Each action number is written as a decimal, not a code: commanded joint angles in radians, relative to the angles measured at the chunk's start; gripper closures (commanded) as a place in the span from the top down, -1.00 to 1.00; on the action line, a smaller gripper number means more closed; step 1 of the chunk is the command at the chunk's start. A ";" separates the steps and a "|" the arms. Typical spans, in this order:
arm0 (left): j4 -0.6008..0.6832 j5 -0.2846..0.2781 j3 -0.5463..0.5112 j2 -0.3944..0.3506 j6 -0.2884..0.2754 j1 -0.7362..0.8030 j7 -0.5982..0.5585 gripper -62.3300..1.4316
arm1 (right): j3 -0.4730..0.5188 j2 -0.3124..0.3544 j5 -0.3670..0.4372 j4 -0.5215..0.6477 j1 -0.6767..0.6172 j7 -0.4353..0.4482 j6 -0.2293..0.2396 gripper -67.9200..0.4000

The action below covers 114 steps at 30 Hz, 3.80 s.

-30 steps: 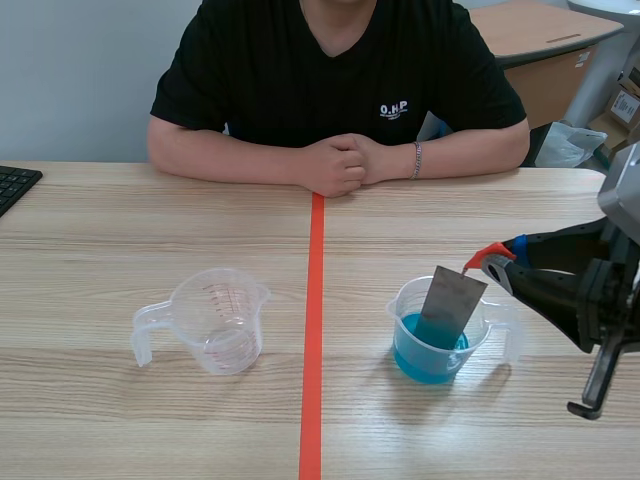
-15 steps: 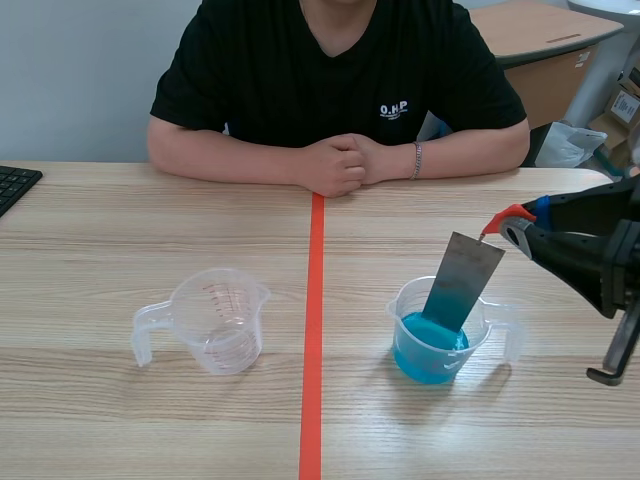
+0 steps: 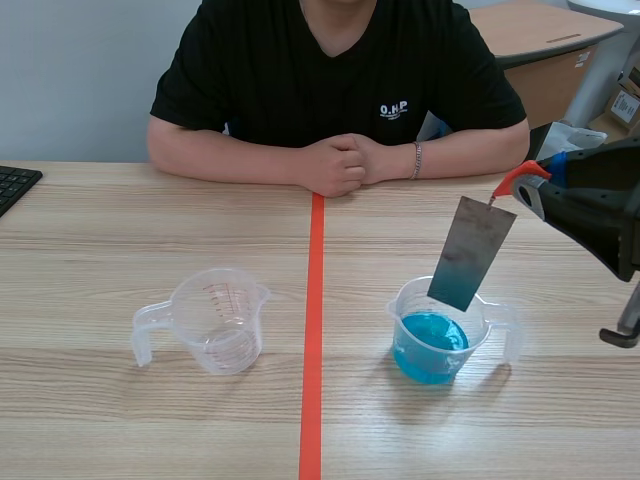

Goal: Do the redox reaction experiment.
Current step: 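Raise the plate and point at it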

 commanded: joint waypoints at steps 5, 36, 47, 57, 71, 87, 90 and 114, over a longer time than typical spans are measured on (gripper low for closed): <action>0.005 -0.001 -0.003 0.000 0.001 0.005 -0.013 -0.81 | 0.010 0.008 0.062 0.057 0.000 -0.047 0.006 -0.94; 0.005 -0.001 -0.003 -0.001 0.001 0.005 -0.013 -0.81 | 0.122 0.008 0.220 0.298 -0.133 -0.217 0.006 -0.94; 0.005 -0.001 -0.003 -0.001 0.001 0.005 -0.013 -0.81 | 0.141 0.008 0.235 0.304 -0.135 -0.218 0.006 -0.94; 0.005 -0.001 -0.003 -0.001 0.001 0.005 -0.013 -0.81 | 0.141 0.008 0.238 0.304 -0.135 -0.218 0.006 -0.94; 0.005 -0.001 -0.002 -0.139 -0.117 0.002 -0.048 -0.81 | 0.141 0.008 0.238 0.304 -0.135 -0.217 0.006 -0.94; 0.005 -0.001 0.064 -0.430 -0.292 -0.314 -0.232 -0.81 | 0.141 0.008 0.238 0.304 -0.135 -0.218 0.006 -0.94; 0.005 -0.001 0.108 -0.447 -0.326 -0.407 -0.254 -0.81 | 0.141 0.008 0.238 0.304 -0.135 -0.218 0.006 -0.94; -0.195 0.027 0.666 -0.179 -0.340 -1.151 -0.001 -0.81 | 0.141 0.007 0.239 0.304 -0.135 -0.217 0.006 -0.94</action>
